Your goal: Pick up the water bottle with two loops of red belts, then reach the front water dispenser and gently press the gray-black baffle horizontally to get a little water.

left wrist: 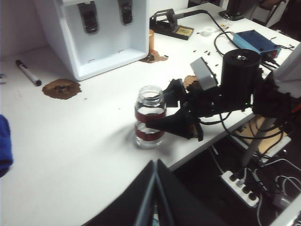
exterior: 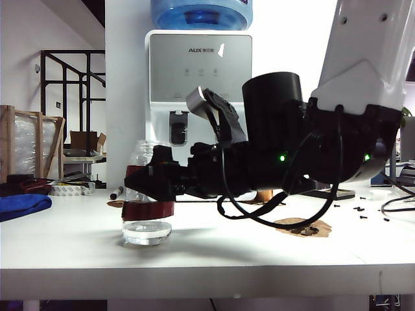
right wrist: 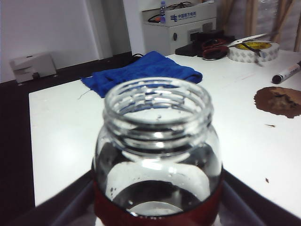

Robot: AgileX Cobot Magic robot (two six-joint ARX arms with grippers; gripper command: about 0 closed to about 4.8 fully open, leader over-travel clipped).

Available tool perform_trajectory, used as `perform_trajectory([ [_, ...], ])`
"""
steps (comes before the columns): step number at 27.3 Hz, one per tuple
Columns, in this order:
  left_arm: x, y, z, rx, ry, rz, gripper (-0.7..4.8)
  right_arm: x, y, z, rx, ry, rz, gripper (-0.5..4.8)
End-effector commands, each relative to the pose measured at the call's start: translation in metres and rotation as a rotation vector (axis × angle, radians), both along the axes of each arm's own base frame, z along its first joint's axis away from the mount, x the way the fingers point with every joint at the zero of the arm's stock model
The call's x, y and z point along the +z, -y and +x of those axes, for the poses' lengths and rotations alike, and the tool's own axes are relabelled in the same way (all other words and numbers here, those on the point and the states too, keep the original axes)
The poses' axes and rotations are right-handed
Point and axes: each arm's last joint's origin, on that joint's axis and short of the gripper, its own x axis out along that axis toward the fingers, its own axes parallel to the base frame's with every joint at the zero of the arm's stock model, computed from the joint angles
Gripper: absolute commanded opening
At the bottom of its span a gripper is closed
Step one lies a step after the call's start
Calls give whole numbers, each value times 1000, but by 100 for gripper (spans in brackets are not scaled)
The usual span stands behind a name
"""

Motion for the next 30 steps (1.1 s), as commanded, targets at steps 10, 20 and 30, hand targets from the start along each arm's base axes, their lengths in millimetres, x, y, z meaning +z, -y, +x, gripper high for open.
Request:
perform_trajectory([
  [10,7,0,3,23,37,-63,-5,7,2,5,-155,82,-36,-4],
  [20,13,-1,7,73,94,-70,-5,25,8,20,-618,137,-68,-5],
  [30,15,-1,23,77,67,-99,-5,57,5,63,-858,176,-71,-5],
])
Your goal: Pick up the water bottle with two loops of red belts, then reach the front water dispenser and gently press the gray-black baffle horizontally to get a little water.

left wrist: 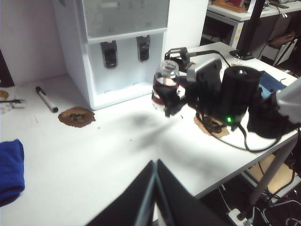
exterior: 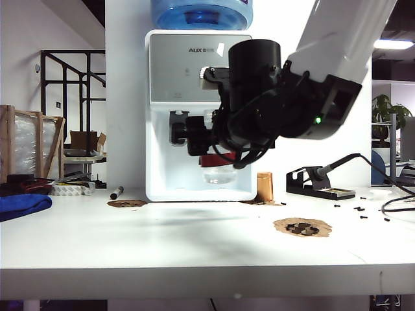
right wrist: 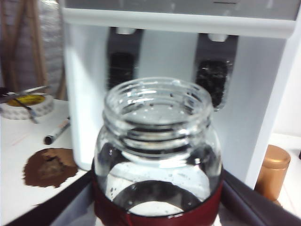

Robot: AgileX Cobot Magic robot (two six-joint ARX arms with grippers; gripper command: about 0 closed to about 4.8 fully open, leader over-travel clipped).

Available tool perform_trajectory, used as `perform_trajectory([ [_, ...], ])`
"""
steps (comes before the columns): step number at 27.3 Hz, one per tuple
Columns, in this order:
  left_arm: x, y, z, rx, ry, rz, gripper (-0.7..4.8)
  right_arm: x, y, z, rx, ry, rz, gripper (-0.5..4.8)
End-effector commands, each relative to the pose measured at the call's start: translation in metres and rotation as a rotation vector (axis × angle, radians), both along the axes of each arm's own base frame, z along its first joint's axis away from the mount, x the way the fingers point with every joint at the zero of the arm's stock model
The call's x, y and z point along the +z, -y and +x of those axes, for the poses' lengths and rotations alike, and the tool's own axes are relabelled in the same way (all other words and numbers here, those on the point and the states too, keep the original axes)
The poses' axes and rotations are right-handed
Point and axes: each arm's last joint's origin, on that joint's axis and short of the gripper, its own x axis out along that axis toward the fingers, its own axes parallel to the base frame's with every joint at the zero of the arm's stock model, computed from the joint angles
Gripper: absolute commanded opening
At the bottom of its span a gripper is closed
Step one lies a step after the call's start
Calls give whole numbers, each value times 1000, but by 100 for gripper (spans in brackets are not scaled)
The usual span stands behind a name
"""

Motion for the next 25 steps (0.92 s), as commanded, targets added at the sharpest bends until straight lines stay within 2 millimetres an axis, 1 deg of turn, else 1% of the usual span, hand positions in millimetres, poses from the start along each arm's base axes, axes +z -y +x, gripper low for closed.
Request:
perform_trajectory([
  [1,0,0,14,0,-32,-23,-5,8,3,11,-24,1,-3,-5],
  [2,0,0,18,1,-45,-27,-5,10,5,14,-31,6,0,-5],
  [3,-1,0,28,1,-60,-27,-5,11,8,20,-41,4,7,-5],
  [4,-2,0,32,1,-67,-27,-5,11,10,23,-29,-3,8,-5],
  [5,-2,1,40,-1,-70,-27,-5,13,11,30,-16,-2,8,-5],
  [9,8,3,52,-73,37,-48,-5,16,13,43,-10,6,10,-5],
  [10,8,4,53,-82,41,-48,-5,17,15,46,-4,4,10,-5],
  [12,6,10,58,-128,14,-47,-5,18,15,55,14,-3,5,-5],
  [15,3,20,71,-126,-5,-13,-5,20,17,67,3,-26,-38,-5],
  [17,3,24,76,-136,-3,-8,-5,20,18,70,-2,-26,-51,-5],
  [22,0,31,102,-109,-22,-36,-5,19,21,81,-11,-16,-97,-5],
  [25,-7,36,123,-105,-44,-31,-5,15,23,90,-17,-18,-107,-5],
])
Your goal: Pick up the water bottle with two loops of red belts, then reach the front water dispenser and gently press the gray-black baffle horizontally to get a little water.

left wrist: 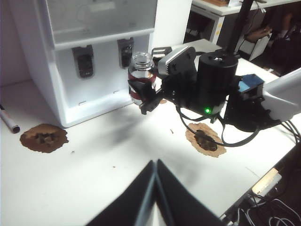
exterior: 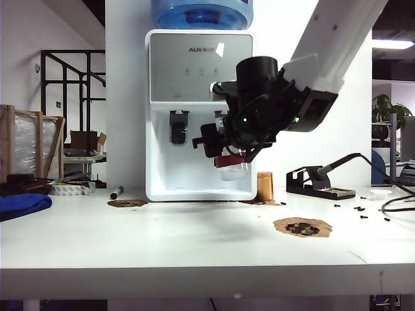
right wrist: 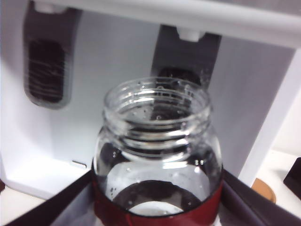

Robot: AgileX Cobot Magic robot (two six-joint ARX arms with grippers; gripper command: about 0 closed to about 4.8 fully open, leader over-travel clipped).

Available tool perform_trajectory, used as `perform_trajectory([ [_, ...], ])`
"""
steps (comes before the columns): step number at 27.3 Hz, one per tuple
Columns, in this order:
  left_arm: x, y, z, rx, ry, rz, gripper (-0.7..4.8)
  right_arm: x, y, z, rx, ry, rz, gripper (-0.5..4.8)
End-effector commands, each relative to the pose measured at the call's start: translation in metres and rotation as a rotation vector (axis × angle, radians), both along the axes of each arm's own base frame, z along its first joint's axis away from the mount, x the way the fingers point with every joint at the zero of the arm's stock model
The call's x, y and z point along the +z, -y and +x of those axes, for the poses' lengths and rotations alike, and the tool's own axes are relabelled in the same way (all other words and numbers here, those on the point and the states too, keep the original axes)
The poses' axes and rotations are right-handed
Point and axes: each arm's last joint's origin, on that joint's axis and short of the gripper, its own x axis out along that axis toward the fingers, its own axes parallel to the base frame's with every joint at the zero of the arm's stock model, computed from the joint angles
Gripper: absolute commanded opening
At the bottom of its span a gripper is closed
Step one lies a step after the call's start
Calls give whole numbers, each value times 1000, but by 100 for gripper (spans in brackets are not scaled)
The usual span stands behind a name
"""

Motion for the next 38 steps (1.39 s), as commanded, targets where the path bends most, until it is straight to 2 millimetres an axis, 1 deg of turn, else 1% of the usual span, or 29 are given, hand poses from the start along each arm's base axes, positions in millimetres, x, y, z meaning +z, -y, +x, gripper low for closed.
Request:
perform_trajectory([
  [1,-2,4,17,3,7,-4,-5,5,2,8,3,28,4,-5],
  [4,-4,6,27,0,23,-9,-5,7,4,15,6,44,6,-5],
  [12,-1,12,27,-27,51,-15,-5,14,0,32,23,69,-12,-5],
  [18,-1,13,26,-36,52,-16,-5,10,-2,37,24,63,-20,-5],
  [22,-1,13,26,-37,52,-16,-5,7,5,41,9,59,-22,-5],
  [30,-1,13,26,-38,52,-16,-5,11,13,46,7,82,-11,-5],
  [38,-1,13,26,-38,52,-16,-5,10,15,47,40,80,-9,-5],
])
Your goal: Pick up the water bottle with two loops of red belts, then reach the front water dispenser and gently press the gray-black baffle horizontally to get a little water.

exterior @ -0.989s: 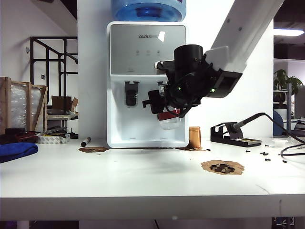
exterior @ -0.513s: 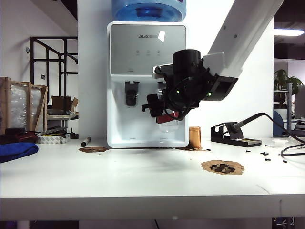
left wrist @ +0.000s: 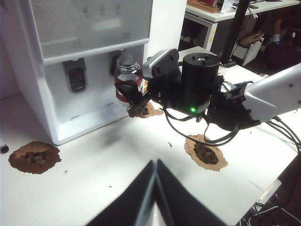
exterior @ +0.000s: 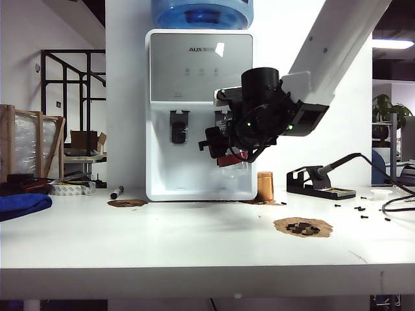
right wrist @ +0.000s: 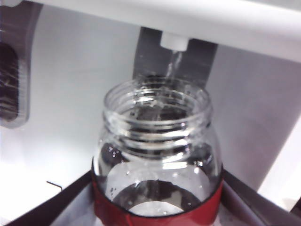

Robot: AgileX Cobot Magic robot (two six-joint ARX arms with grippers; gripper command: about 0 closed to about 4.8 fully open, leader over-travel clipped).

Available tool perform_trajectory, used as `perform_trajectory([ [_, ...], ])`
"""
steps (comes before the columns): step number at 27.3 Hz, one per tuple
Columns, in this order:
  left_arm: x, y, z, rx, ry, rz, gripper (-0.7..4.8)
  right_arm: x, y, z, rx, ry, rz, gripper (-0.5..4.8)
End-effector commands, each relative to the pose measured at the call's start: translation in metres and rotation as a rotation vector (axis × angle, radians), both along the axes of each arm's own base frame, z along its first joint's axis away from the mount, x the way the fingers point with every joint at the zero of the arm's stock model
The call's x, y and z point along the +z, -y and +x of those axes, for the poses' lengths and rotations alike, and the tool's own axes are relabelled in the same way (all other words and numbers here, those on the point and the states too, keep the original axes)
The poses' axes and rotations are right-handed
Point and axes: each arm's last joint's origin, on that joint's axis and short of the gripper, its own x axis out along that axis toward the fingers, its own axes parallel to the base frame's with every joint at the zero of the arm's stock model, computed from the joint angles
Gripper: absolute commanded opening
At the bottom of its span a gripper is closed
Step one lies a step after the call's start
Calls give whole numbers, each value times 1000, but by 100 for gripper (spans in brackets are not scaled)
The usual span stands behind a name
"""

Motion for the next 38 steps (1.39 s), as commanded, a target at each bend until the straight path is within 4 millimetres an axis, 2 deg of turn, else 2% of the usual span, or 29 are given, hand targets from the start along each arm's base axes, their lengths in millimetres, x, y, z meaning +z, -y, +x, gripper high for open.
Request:
perform_trajectory([
  [1,3,0,0,-5,17,-6,-4,9,3,3,15,54,21,-5],
  [15,3,0,0,-8,17,-7,-5,28,-1,10,56,103,14,-5],
  [35,3,0,0,-8,17,-7,-5,18,5,13,0,58,18,-5],
  [38,3,0,0,-8,17,-7,-5,16,4,12,41,46,37,-5],
])
